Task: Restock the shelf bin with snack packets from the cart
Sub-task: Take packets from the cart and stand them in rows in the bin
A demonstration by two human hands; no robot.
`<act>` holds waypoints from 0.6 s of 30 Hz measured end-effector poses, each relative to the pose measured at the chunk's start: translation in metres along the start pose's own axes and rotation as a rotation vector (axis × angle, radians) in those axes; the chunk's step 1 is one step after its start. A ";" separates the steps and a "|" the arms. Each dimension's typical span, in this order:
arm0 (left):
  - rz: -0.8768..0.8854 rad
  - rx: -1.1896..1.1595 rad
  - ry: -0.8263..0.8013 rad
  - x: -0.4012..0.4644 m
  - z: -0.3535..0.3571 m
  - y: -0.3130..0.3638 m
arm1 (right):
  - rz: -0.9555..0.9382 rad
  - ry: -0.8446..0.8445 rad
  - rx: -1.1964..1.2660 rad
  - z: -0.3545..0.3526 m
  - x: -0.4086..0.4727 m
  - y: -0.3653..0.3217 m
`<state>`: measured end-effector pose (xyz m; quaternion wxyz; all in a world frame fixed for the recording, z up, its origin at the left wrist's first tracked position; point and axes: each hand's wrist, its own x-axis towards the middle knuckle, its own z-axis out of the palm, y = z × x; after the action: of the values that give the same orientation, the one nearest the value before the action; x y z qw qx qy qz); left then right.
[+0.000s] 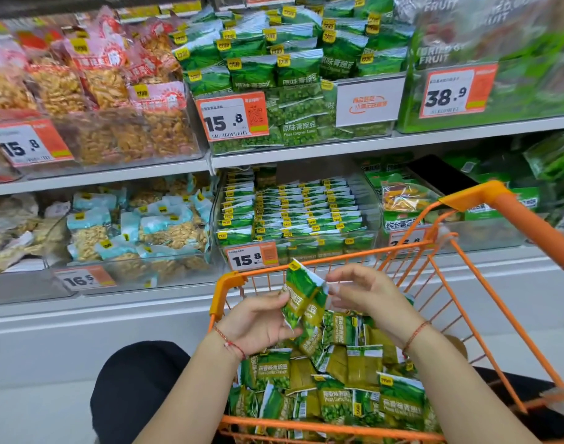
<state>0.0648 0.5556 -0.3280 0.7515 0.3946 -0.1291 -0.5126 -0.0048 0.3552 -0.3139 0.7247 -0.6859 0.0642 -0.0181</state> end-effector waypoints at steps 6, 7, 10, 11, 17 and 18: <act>0.158 0.081 0.227 0.010 -0.004 -0.002 | 0.201 -0.028 0.127 0.009 -0.005 -0.008; 0.172 0.123 0.249 0.011 -0.003 -0.003 | 0.207 -0.042 0.111 0.011 -0.006 -0.009; 0.190 0.134 0.273 0.009 0.003 -0.003 | 0.186 -0.052 0.029 0.016 -0.010 -0.011; 0.194 0.098 0.250 0.008 0.003 -0.003 | 0.171 -0.036 0.010 0.017 -0.012 -0.012; 0.192 0.056 0.285 0.007 0.003 -0.002 | 0.154 0.051 -0.023 0.020 -0.010 -0.012; 0.203 0.066 0.314 0.007 0.002 -0.002 | 0.152 0.064 -0.030 0.018 -0.009 -0.012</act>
<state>0.0651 0.5477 -0.3298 0.7970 0.4791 -0.0662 -0.3619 -0.0111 0.3738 -0.3007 0.7112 -0.6889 0.1393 0.0161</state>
